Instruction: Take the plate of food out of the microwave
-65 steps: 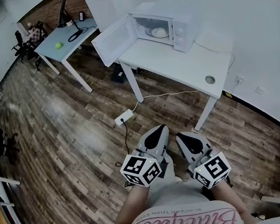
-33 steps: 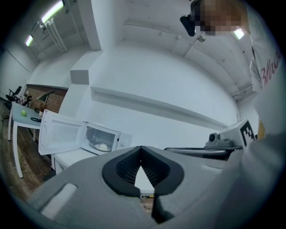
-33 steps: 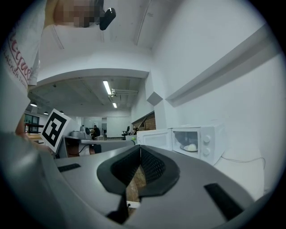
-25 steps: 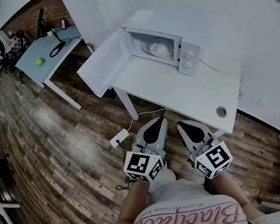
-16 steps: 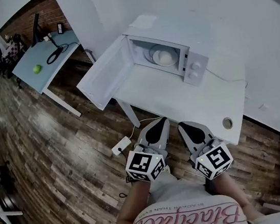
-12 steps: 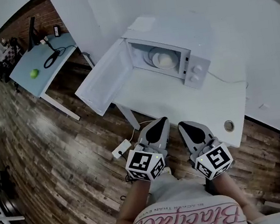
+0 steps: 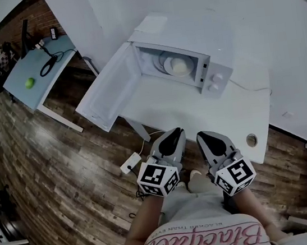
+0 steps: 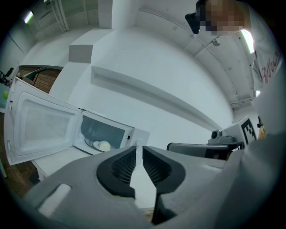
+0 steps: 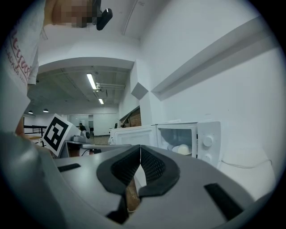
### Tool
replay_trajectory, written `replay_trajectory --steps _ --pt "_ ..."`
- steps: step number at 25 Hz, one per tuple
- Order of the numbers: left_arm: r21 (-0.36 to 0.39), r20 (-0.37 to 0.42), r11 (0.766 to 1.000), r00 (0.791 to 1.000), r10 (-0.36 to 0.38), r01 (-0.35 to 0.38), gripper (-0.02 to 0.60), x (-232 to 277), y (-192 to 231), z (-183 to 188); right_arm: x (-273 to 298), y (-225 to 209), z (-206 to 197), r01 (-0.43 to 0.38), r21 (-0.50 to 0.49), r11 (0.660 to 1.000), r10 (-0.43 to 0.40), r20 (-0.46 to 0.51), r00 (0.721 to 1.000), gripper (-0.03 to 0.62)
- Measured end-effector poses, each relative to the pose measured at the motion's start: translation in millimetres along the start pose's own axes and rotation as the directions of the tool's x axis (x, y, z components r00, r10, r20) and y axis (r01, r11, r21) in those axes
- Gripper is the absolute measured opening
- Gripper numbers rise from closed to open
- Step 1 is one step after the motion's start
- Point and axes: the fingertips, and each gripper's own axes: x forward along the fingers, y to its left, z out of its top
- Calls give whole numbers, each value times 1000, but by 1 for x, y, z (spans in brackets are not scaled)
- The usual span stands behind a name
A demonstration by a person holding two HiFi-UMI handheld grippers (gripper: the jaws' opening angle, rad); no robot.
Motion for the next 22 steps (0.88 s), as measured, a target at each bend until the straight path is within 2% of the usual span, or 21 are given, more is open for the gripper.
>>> replay_trajectory --steps 4,5,12,22 --pt "-19 -15 999 1000 27 -27 143 10 13 -2 10 -9 0 -12 11 1000 12 3 1000 12" --pt "-24 -20 999 999 33 -33 156 13 16 -2 13 -12 0 -11 16 1000 11 2 1000 12" --pt "-19 11 998 998 64 -64 156 45 40 7 39 -42 3 -23 27 999 23 -11 1000 12" --pt "-155 -10 987 999 43 -44 156 109 74 7 86 -84 16 -63 35 997 62 23 998 12"
